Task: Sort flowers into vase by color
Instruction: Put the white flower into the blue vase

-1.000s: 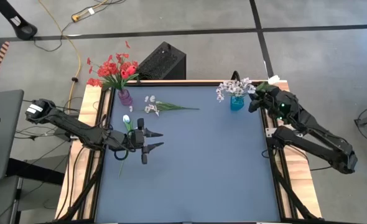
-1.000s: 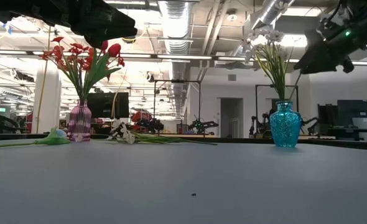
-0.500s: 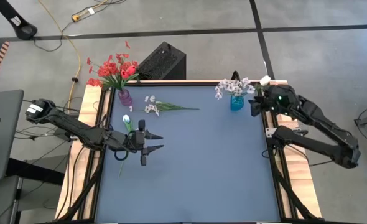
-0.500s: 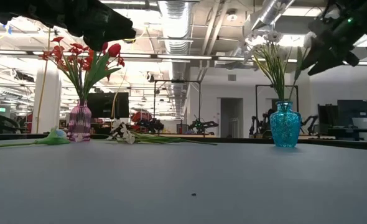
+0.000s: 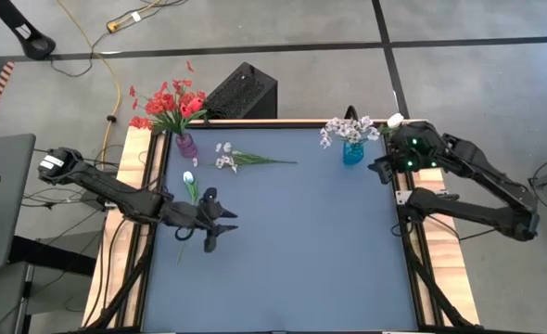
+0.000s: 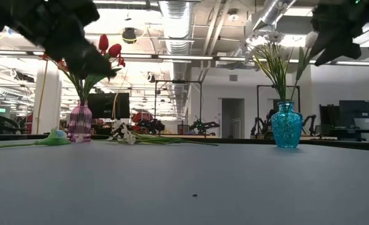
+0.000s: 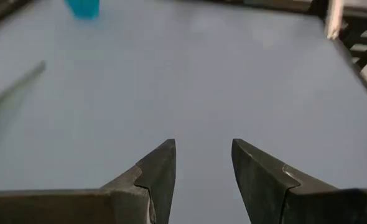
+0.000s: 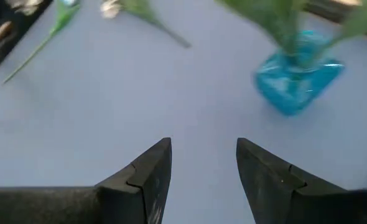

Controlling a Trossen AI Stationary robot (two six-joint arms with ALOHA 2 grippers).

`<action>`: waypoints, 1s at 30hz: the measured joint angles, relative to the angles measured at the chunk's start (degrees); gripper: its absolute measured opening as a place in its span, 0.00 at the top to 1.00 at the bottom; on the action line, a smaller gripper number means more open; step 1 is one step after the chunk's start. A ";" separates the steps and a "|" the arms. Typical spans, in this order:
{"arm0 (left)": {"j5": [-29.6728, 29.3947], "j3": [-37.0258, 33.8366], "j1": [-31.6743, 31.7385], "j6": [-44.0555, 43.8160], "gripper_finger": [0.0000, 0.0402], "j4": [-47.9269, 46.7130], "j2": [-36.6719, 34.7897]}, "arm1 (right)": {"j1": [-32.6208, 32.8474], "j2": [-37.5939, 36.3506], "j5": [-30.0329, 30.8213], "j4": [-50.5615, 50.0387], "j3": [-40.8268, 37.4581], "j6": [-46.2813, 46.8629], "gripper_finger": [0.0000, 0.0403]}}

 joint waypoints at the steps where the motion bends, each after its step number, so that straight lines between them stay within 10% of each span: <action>1: 0.00 0.00 -0.05 -1.64 0.64 -1.63 0.00 | 1.42 -0.22 -0.24 0.08 0.00 0.63 0.49; 16: -4.52 0.00 -0.19 -42.26 0.72 -38.00 0.00 | 31.15 5.26 1.57 18.54 0.00 5.11 0.49; 30: -3.28 0.01 -0.19 -54.00 0.76 -48.46 3.53 | 45.20 18.53 5.24 23.05 0.00 -0.63 0.49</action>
